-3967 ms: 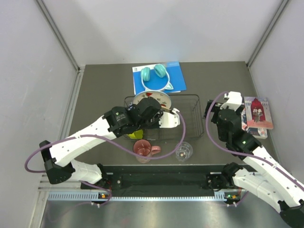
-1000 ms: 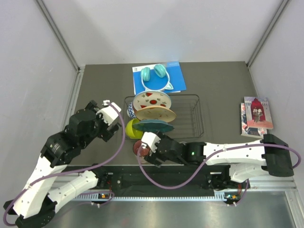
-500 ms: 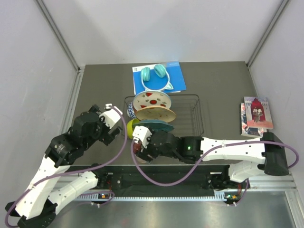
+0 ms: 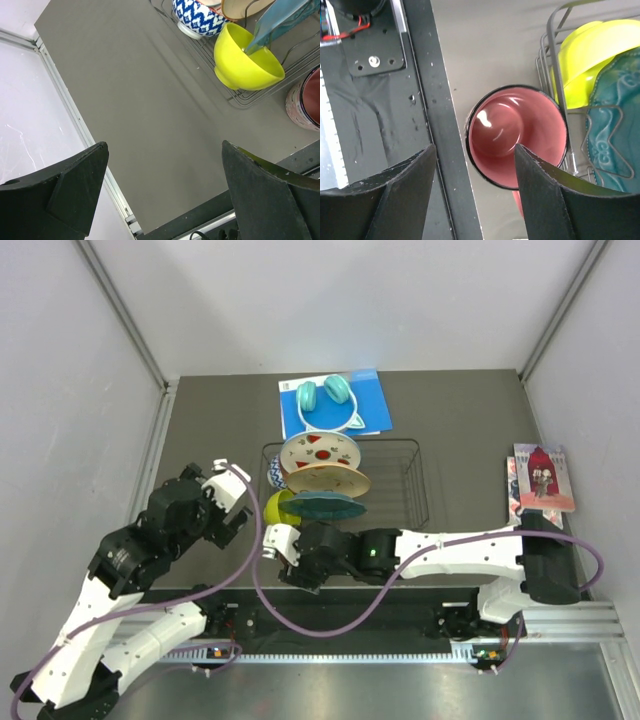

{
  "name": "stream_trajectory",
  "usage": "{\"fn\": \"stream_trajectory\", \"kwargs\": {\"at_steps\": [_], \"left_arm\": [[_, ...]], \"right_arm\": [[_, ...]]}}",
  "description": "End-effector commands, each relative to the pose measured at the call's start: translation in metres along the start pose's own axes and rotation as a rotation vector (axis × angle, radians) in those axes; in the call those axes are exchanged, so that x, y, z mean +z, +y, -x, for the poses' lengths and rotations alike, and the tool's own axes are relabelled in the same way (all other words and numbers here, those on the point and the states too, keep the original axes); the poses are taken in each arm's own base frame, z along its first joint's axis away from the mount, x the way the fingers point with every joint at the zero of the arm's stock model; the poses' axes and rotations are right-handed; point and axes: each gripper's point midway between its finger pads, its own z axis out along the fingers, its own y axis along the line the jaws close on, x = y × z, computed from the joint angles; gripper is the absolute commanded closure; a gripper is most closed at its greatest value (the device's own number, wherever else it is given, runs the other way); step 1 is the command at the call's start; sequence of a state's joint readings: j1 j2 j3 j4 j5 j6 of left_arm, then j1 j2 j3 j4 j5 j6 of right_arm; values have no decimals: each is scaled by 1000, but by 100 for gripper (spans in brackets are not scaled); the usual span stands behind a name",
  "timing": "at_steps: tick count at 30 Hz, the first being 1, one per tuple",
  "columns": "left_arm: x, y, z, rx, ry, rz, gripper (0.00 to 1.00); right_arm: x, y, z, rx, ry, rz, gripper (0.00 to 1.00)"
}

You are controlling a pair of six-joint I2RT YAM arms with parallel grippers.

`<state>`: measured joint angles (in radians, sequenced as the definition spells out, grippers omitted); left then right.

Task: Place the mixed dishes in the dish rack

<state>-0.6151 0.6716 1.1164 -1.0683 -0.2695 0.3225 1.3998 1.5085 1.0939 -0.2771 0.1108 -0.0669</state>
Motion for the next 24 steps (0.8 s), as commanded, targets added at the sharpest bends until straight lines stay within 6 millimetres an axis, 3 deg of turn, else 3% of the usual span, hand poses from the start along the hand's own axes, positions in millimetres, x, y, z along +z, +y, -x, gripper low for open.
{"fn": "stream_trajectory", "kwargs": {"at_steps": [1,4,7,8,10,11,13,16,19,24], "left_arm": [[-11,10,22,-37,-72,23,1],[-18,3,36,-38,-105,-48,2],[-14,-22,36,-50,-60,-184,9],[-11,-32,30,-58,-23,-234,12],[-5,-67,13,-79,65,-398,19],[0,-70,12,-57,58,-412,18],[10,-71,9,-59,72,-399,17],[25,-83,3,-21,134,-461,17],[39,-98,-20,43,219,-533,18],[61,-113,-36,75,253,-565,20]], "right_arm": [[-12,5,21,-24,-39,20,39],[-18,0,22,-13,-25,-11,37],[-46,-18,35,50,-105,-111,30],[-70,-27,53,85,-192,-144,28],[-94,-42,60,177,-271,-221,23],[-120,-49,73,218,-360,-241,23],[-149,-61,77,308,-441,-293,22],[-174,-71,73,414,-507,-332,22],[-186,-77,63,478,-535,-366,22],[-196,-86,45,525,-524,-421,23]]}}
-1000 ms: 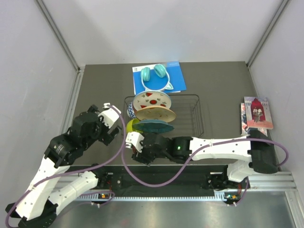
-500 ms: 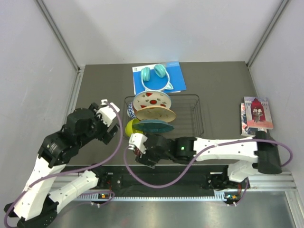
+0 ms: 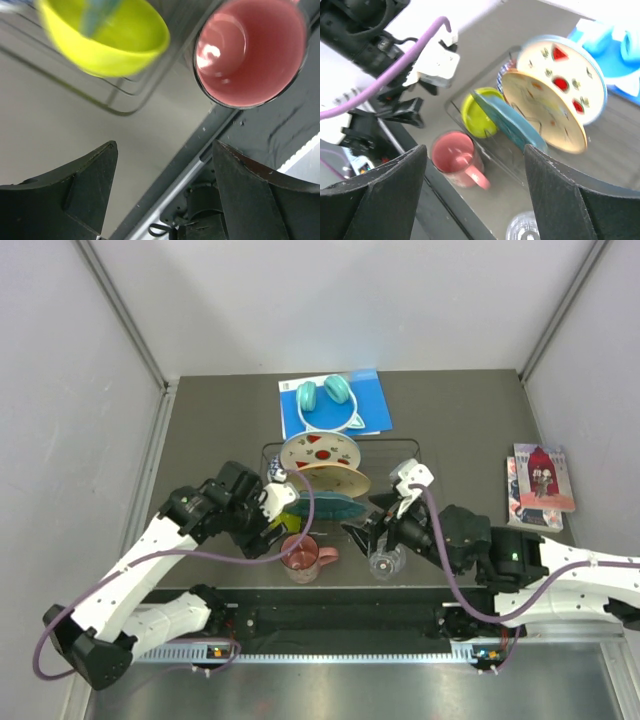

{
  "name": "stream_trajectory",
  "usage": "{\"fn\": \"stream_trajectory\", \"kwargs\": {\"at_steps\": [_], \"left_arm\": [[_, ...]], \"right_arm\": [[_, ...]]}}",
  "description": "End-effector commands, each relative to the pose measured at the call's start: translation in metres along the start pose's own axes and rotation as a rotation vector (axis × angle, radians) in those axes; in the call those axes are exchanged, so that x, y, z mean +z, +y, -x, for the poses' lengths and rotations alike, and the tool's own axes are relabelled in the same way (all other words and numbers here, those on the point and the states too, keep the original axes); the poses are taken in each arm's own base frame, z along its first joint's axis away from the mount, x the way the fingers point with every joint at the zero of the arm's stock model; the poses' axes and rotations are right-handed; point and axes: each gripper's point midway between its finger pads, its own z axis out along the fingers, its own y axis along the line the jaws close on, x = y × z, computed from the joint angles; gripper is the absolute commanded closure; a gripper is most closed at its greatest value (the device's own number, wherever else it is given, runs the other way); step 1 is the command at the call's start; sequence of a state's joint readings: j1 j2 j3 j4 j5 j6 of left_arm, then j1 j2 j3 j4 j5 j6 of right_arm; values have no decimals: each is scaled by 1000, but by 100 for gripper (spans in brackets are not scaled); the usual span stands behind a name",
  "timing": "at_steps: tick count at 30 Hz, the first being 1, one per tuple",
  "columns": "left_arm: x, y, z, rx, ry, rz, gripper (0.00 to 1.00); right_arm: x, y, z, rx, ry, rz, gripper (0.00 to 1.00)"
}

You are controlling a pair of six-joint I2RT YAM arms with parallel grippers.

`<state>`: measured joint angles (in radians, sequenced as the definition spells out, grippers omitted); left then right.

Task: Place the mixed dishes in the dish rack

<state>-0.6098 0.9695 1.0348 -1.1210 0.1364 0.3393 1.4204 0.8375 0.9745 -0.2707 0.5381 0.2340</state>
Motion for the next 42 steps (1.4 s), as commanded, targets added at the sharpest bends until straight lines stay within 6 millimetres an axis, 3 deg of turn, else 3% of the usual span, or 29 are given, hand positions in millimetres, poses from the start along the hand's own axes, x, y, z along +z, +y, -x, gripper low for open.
{"fn": "stream_trajectory", "kwargs": {"at_steps": [1,5,13,19,23,24,25,27,28,32,36,42], "left_arm": [[18,-5,1,45,-4,-47,20],[28,-6,2,65,11,-56,22],[29,-5,34,61,-35,-65,25],[44,-12,34,17,17,-123,30],[42,-14,33,18,26,-131,33],[37,-11,36,21,15,-115,35],[34,-9,37,25,13,-101,37],[21,2,42,32,0,-34,39],[16,8,44,39,-5,-6,39],[-3,29,50,54,-36,123,41],[6,35,25,43,17,159,44],[29,49,-2,29,81,167,48]], "right_arm": [[-5,-17,-18,38,30,-92,23],[-7,-22,-22,38,30,-108,23],[-6,-23,-35,43,46,-114,23],[-13,-36,-29,46,21,-165,23],[-19,-51,-32,40,35,-230,21],[-22,-64,-30,44,28,-305,21],[-27,-79,-47,-2,100,-382,21],[-32,-104,-55,47,124,-520,20],[-38,-117,-71,21,189,-585,20],[-62,-178,-110,198,288,-896,21],[-71,-200,-141,285,363,-989,22],[-64,-226,-173,357,476,-1001,23]]}}
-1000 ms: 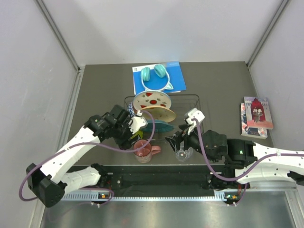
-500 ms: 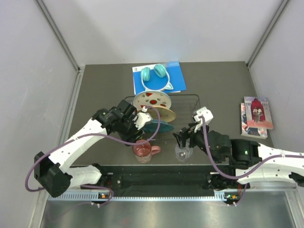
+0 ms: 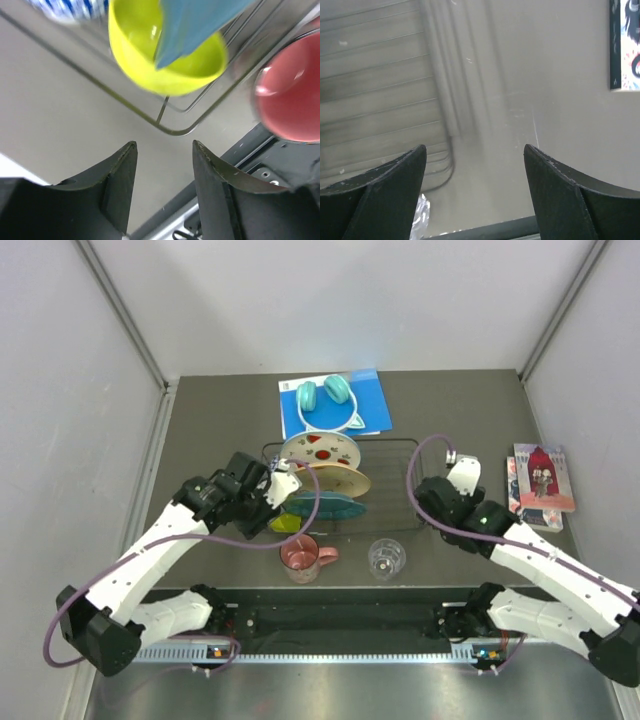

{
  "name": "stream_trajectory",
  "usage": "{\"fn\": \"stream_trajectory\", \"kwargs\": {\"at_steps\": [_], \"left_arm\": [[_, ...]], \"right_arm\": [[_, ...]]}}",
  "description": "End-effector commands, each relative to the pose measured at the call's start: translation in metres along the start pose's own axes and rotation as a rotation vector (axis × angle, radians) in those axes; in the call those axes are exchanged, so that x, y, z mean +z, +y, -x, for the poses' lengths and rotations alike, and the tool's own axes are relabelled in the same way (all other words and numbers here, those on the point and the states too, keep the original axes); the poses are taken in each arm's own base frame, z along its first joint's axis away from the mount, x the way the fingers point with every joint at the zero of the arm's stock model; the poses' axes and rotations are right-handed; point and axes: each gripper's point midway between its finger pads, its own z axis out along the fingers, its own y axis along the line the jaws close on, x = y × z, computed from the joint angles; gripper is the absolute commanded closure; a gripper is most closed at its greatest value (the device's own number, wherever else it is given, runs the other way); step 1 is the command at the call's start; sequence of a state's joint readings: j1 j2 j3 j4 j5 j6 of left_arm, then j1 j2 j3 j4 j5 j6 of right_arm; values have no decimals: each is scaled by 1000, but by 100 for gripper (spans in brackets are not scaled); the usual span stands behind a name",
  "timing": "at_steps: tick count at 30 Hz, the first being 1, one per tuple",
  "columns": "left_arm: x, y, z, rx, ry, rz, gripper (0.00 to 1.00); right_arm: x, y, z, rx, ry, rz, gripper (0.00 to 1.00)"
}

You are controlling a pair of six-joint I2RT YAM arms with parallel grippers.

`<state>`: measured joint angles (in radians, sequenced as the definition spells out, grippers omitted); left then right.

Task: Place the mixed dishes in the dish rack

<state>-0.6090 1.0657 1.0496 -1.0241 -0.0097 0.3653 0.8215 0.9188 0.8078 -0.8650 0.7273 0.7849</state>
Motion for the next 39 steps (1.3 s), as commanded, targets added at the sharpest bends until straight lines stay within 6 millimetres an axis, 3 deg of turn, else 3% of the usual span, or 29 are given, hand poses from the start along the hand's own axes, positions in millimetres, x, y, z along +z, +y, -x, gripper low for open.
{"fn": "stream_trajectory", "kwargs": {"at_steps": [1,9,15,20,26,34,39], "left_arm": [[18,12,-17,9,49,16,48],[33,5,-32,33,71,-24,51],[56,8,-24,6,55,-12,52],[71,14,-15,-1,37,6,54],[75,29,-9,-2,27,63,56],[73,51,-2,-13,18,101,58],[55,52,3,-31,16,103,55]], "right_arm": [[21,8,-12,42,106,48,24],[25,19,-14,21,168,104,26],[34,27,-18,-2,190,117,30],[53,36,-18,-12,212,129,53],[78,48,-11,-31,205,126,73],[97,58,7,-50,175,148,73],[96,64,20,-62,156,169,57]]}}
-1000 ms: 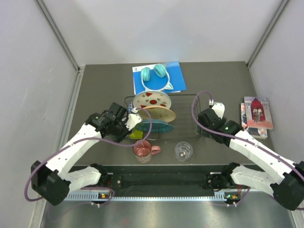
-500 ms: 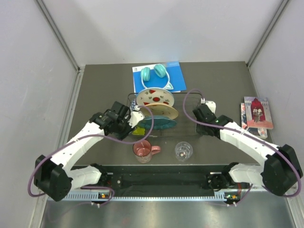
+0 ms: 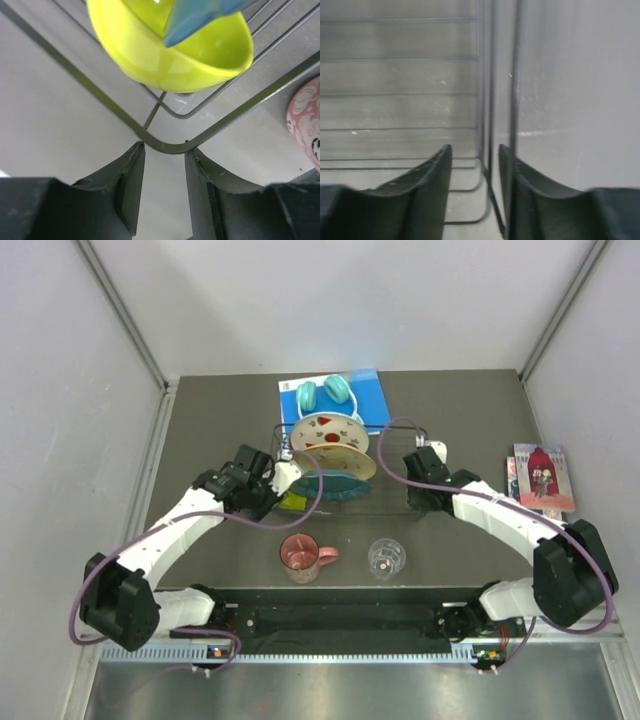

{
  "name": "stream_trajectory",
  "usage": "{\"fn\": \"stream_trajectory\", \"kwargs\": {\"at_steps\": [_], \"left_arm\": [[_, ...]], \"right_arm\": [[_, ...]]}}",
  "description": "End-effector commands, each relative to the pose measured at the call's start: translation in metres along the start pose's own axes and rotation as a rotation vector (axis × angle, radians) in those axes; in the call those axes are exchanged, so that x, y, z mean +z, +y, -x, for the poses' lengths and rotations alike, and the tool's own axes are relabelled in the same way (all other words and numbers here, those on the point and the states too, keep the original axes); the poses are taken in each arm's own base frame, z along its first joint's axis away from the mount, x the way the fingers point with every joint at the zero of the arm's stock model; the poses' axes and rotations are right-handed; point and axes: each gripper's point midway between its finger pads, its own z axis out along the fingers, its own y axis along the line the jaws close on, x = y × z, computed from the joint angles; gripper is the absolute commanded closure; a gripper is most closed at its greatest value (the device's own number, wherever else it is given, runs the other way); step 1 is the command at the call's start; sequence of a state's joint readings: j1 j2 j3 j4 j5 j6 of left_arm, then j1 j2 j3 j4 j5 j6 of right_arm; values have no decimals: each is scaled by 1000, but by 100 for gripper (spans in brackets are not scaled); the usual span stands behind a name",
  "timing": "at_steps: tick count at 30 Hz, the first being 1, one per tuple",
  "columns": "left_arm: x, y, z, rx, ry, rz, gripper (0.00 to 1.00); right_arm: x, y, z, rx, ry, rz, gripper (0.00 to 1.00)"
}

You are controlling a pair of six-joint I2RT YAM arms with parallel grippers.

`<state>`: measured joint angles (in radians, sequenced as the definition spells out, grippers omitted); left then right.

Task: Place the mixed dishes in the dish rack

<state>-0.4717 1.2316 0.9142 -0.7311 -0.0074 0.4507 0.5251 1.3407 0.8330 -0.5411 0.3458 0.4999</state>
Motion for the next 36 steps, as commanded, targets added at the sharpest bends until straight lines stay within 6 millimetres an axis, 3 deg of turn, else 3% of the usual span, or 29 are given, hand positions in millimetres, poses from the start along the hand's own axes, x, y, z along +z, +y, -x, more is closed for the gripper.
{"fn": "stream_trajectory", "kwargs": {"at_steps": [1,3,5,10,12,19,23,33,36], "left_arm": [[-26,16,21,-4,-46,48,48],[-40,12,18,-9,-33,29,42],[-61,8,27,-13,-77,4,37],[-105,-17,32,-23,-117,-126,27],[-107,-25,29,-25,-107,-159,26],[-86,-83,0,82,-12,-368,27],[-71,-105,-4,138,27,-397,29],[-46,-107,11,158,28,-386,31],[-53,-100,27,162,7,-372,32]], "right_arm": [[-13,26,52,27,-140,106,53],[-20,25,55,38,-161,119,44],[-29,21,56,48,-181,126,38],[-49,17,65,70,-248,153,30],[-58,16,72,82,-290,174,29],[-78,5,80,97,-346,164,29],[-97,-5,85,111,-405,162,30],[-113,-19,79,141,-460,169,31],[-110,-20,74,132,-445,163,32]]}}
